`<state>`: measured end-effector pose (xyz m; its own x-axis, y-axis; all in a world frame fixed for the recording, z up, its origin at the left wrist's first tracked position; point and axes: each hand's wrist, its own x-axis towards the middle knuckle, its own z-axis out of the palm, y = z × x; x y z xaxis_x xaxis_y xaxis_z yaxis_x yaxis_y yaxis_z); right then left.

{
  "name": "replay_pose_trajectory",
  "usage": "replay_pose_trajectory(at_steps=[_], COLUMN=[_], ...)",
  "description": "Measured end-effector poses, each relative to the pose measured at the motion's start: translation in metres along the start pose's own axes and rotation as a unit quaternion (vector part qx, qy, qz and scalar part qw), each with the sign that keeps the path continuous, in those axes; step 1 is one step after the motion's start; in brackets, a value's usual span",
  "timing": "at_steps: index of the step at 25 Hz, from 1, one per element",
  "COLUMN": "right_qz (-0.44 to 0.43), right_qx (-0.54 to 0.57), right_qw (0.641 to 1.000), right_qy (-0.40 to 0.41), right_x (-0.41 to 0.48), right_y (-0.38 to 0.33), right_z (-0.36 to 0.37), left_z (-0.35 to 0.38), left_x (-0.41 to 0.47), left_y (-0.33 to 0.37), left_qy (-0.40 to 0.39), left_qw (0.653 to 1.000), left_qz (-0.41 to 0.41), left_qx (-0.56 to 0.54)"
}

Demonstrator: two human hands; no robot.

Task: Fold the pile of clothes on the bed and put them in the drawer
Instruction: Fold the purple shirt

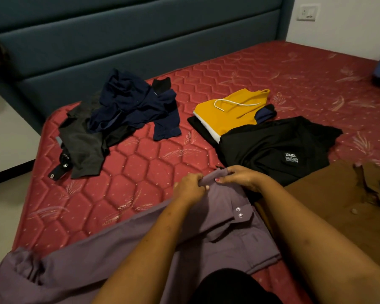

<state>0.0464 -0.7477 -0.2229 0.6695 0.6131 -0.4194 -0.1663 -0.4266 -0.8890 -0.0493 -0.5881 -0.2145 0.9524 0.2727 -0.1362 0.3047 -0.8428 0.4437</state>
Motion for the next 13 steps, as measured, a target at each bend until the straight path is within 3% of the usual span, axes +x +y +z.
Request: replay_pose_trajectory(at_steps=[2, 5, 6, 8, 11, 13], right_qz=[-0.048, -0.156, -0.224, -0.306, -0.238, -0.159], right_qx=[-0.154, -0.404, -0.416, -0.403, -0.486, -0.516], right_qw=[0.968, 0.824, 0.799, 0.814, 0.836, 0.836], right_qy=[0.192, 0.365, 0.371, 0.286, 0.095, 0.097], right_x=[0.011, 0.01, 0.01, 0.004, -0.005, -0.009], right_y=[0.008, 0.022, 0.025, 0.024, 0.047, 0.065], right_z=[0.008, 0.036, 0.047, 0.072, 0.104, 0.109], left_z=[0.008, 0.032, 0.041, 0.057, 0.07, 0.069], left_x=[-0.011, -0.035, -0.045, -0.062, -0.083, -0.094], left_y=[0.003, -0.002, -0.008, -0.023, -0.044, -0.058], left_qy=[0.072, 0.078, 0.084, 0.095, 0.026, 0.005], left_qw=[0.995, 0.992, 0.992, 0.992, 0.993, 0.991], left_qz=[0.007, 0.013, 0.015, 0.001, -0.066, -0.071], left_qx=[0.075, 0.099, 0.093, 0.087, 0.092, 0.112])
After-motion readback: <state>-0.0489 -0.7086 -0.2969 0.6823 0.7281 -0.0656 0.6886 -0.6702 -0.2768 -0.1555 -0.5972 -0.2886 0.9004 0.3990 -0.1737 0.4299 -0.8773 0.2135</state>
